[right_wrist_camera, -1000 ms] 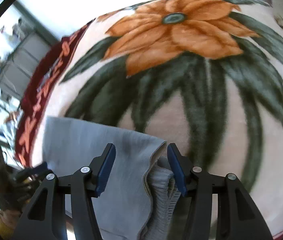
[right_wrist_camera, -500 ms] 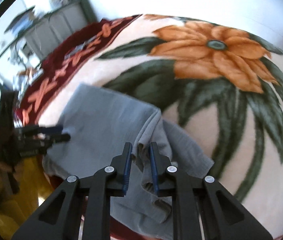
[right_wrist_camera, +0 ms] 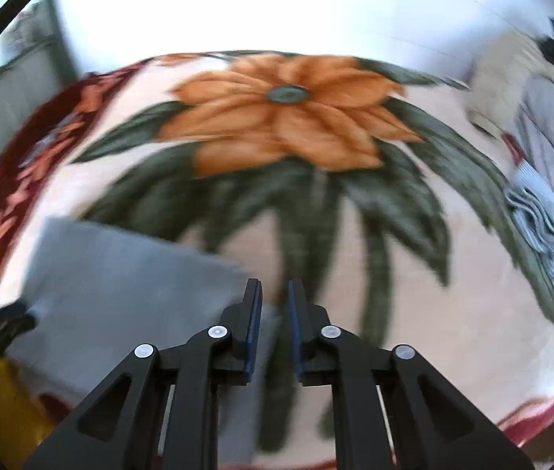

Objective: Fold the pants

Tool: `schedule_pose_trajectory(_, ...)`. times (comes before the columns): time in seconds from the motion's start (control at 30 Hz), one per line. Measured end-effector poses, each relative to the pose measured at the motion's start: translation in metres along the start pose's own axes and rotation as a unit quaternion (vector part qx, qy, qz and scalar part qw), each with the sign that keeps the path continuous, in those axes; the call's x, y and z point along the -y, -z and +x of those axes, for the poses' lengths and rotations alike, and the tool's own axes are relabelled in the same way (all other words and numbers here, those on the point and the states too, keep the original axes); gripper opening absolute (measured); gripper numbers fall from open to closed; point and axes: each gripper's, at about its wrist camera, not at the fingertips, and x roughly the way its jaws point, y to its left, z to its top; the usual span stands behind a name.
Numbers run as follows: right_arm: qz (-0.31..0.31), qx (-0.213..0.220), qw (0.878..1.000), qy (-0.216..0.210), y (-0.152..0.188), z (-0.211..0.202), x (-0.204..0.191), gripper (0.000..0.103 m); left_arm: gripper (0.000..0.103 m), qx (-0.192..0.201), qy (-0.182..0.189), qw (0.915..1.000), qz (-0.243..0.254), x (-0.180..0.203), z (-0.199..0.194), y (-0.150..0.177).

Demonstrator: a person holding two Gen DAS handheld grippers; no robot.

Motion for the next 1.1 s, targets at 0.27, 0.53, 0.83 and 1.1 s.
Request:
schedule_pose_trajectory(0.27, -0.026, -0.084, 0.996, 0.021, 0.022, 0.06, -0.036, 0.019, 0.046, -0.021, -0.013, 0.9997, -0.002, -0.01, -0.003, 0.006)
schedule_pose_trajectory(0.53, 0.056, -0.062, 0.996, -0.019, 0.036, 0.027, -0.034, 0.021, 0.044, -0.02, -0.008, 0.9994, -0.026, -0.027, -0.024, 0.008)
schedule_pose_trajectory(0.83, 0.112, -0.084, 0.989, -0.041, 0.088, 0.027, -0.052, 0.03, 0.06, -0.049, -0.03, 0.9981, 0.024, -0.013, -0.03, 0.039)
schedule_pose_trajectory(1.1, 0.126, -0.097, 0.986, -0.055, 0.102, 0.043, -0.046, 0.032, 0.06, -0.109, -0.032, 0.9886, -0.099, -0.058, -0.021, 0.054)
